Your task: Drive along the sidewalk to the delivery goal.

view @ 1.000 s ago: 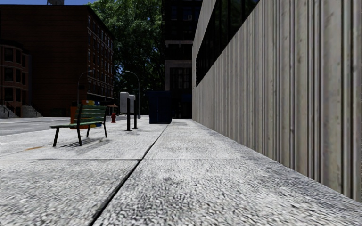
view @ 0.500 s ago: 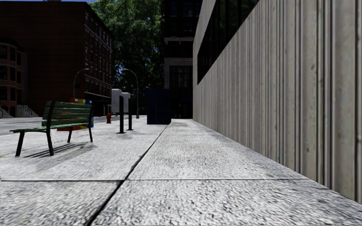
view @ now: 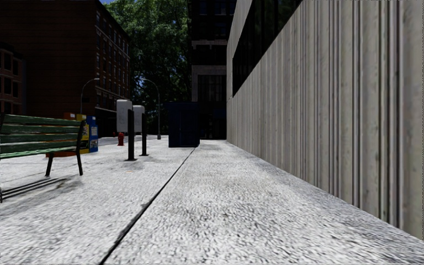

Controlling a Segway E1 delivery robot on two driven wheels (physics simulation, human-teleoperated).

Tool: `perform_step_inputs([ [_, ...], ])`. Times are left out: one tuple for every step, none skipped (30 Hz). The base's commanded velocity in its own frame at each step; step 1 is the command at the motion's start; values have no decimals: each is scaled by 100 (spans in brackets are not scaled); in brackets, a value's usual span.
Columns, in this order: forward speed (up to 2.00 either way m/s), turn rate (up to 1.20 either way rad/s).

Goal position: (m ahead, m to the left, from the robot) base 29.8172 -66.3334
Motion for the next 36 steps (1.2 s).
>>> perform_step_inputs([
  [195,0],
  [195,0],
  [195,0],
  [195,0],
  [195,0],
  [195,0],
  [195,0],
  [195,0],
  [195,0],
  [195,0],
  [195,0],
  [195,0],
  [195,0],
  [195,0],
  [195,0],
  [195,0],
  [195,0],
  [195,0],
  [195,0],
  [195,0],
  [195,0],
  [195,0],
  [195,0],
  [195,0],
  [195,0],
  [195,0],
  [195,0],
  [195,0],
  [195,0],
  [195,0],
  [195,0],
  [195,0],
  [195,0],
  [195,0],
  [195,0],
  [195,0],
])
